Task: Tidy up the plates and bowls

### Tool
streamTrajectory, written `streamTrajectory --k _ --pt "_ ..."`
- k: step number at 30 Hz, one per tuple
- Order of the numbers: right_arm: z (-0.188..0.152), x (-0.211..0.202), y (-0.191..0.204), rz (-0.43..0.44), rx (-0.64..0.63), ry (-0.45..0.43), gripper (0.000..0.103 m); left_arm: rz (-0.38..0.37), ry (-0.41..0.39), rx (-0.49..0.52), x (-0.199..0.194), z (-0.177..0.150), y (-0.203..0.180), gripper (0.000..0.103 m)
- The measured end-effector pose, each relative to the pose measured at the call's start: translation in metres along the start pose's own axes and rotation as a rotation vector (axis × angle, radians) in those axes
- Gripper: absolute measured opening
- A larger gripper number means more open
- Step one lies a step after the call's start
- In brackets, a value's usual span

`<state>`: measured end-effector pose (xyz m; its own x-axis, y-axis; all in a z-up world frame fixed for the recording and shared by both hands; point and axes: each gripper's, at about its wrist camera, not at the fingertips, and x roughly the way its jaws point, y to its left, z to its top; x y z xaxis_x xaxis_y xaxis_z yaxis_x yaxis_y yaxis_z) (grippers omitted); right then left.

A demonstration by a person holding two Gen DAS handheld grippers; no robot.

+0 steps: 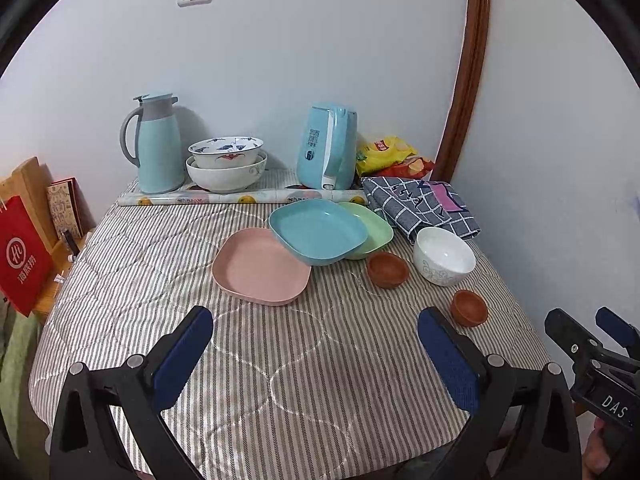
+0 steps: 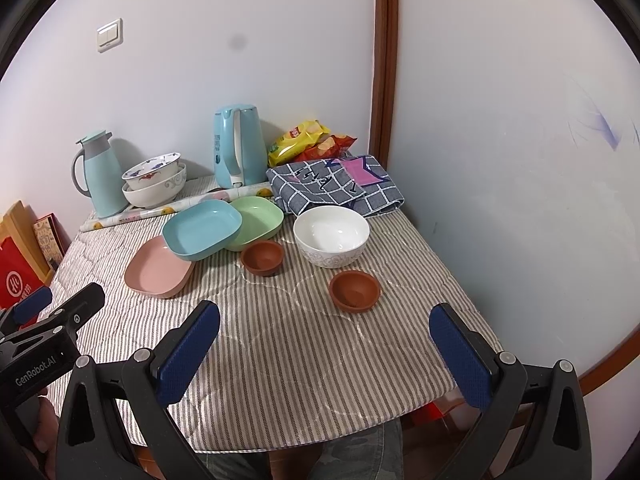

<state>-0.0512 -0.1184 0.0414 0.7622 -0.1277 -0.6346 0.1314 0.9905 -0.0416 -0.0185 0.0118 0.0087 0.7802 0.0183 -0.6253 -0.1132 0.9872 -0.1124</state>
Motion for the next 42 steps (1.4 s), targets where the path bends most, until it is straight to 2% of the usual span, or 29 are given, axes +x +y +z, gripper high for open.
streamTrajectory --k 11,18,23,30,42 --pt "0.000 0.000 0.002 0.004 0.000 -0.001 0.103 0.004 -0.004 0.005 -0.001 0.001 -0.001 0.103" --pt "0.001 0.002 0.005 0.015 -0.010 0.001 0.103 0.035 -0.023 0.018 0.001 0.006 -0.002 0.103" --pt "0.005 0.006 0.012 0.031 -0.025 -0.010 0.103 0.019 -0.019 0.008 0.009 0.011 0.001 0.103" --pt "0.011 0.027 0.020 0.041 -0.053 0.022 0.103 0.019 0.004 -0.026 0.033 0.019 0.010 0.103" --pt "0.025 0.073 0.028 0.092 -0.071 0.058 0.103 0.038 0.101 -0.063 0.097 0.026 0.025 0.102"
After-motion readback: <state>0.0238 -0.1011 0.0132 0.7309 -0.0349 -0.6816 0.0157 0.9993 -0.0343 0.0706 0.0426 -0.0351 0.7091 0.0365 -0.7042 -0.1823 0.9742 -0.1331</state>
